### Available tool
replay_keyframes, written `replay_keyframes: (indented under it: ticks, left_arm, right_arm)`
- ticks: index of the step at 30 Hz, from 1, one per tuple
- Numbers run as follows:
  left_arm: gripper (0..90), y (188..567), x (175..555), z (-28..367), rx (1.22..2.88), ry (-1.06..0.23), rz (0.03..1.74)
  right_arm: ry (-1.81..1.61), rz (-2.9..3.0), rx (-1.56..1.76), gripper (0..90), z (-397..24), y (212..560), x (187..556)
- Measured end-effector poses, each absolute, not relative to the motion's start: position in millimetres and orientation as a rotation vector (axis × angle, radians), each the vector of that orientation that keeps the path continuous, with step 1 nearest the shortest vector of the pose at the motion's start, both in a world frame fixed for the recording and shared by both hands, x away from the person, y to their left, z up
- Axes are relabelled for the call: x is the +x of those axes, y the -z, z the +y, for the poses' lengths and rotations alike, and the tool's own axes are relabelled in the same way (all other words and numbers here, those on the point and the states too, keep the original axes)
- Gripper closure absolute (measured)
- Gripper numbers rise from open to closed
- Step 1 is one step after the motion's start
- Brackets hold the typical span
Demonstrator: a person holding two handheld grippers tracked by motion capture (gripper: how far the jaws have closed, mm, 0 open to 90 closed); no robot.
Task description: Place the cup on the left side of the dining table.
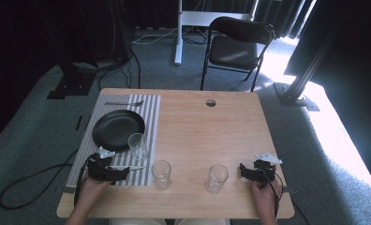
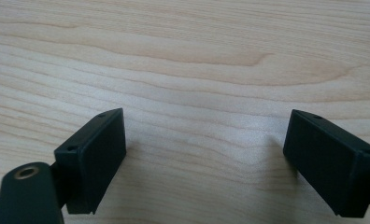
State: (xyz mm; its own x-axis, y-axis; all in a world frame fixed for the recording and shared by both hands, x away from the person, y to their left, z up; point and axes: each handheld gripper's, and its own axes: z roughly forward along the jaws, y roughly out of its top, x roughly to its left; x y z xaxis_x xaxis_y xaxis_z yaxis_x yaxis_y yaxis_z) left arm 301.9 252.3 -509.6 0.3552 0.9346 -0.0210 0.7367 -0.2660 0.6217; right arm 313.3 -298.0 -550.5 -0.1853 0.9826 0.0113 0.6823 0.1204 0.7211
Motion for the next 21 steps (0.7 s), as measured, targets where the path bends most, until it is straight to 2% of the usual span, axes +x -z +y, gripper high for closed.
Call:
replay_keyframes:
  ticks: [4,21]
  left_arm:
    - [0.2,516,296,256,2.109,-0.512,1.454]
    - [0.2,530,281,279,1.99,-0.567,1.541]
  right_arm:
    - [-0.832,1.929,1.605,12.5,-298,551,313]
    - [-0.833,1.928,1.607,12.5,-298,550,313]
